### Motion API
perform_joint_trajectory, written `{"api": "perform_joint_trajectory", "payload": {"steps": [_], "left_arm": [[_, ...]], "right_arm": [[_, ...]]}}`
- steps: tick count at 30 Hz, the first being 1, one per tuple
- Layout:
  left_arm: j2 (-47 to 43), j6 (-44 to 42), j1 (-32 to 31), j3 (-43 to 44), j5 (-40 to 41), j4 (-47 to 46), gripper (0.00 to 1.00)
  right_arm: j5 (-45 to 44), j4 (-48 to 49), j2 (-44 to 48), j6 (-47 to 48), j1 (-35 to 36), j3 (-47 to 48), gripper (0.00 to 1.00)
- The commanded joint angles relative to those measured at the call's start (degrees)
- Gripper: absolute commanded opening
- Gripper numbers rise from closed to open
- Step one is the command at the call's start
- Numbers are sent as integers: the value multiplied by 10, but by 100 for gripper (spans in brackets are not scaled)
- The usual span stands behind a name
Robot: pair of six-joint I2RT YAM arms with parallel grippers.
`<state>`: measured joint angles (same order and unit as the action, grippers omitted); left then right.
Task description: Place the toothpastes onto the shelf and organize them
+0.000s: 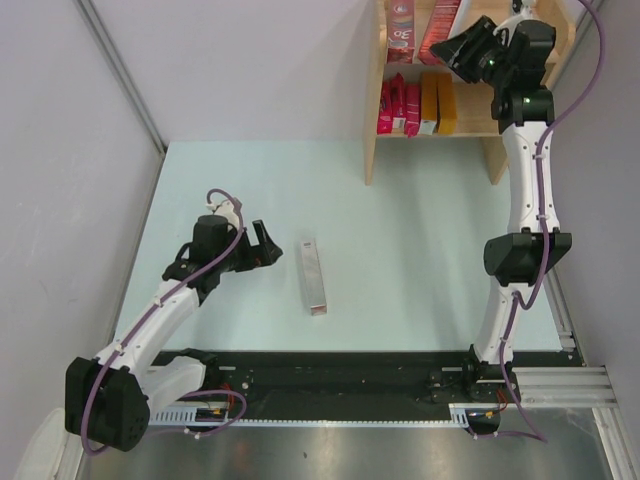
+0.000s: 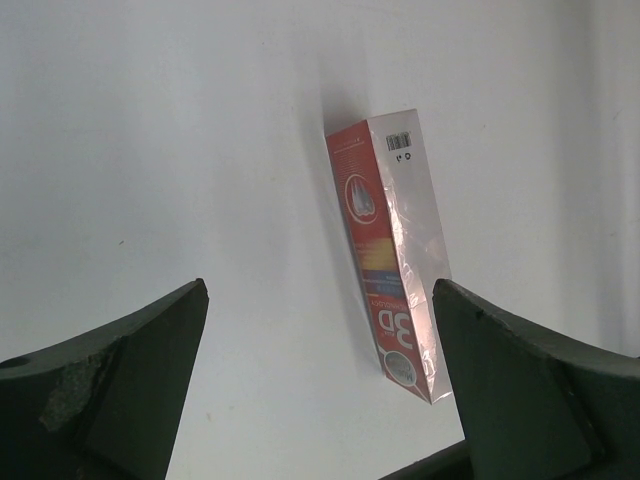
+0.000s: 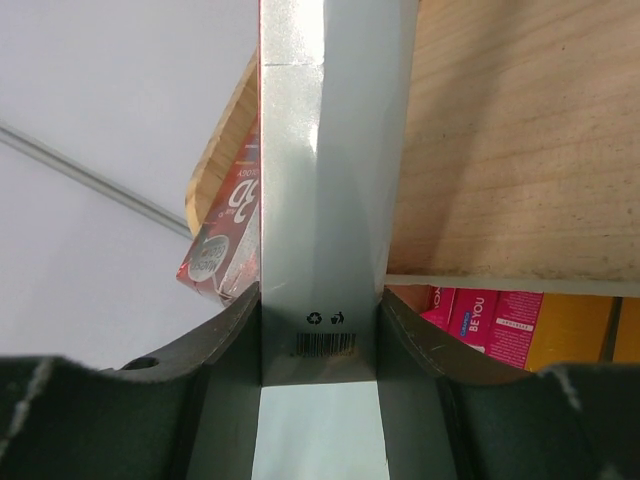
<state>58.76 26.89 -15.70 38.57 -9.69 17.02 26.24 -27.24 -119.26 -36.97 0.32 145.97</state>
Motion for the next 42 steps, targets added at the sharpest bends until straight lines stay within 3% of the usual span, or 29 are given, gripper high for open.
{"api": "perform_joint_trajectory", "payload": {"steps": [1,5,18,24,34,42], "left_arm": [[-8,2,-5,-3,-11,-21,100],[-8,4,-5,-4,-10,-24,100],[-12,8,-6,-10,-15,-26,100],[-15,8,-6,-14,-16,-26,100],[-14,10,-6,-14,-17,-27,99],[-13,8,-6,-13,-16,-26,100]], "right_arm": [[12,69,-2,-18,1,38,25],[11,72,-12,-21,0,40,28],[-47,70,-23,-27,0,35,68],[-94,55,-16,-14,1,28,78],[-182,89,0,30,6,-6,86],[-106,166,-54,27,19,15,82]]}}
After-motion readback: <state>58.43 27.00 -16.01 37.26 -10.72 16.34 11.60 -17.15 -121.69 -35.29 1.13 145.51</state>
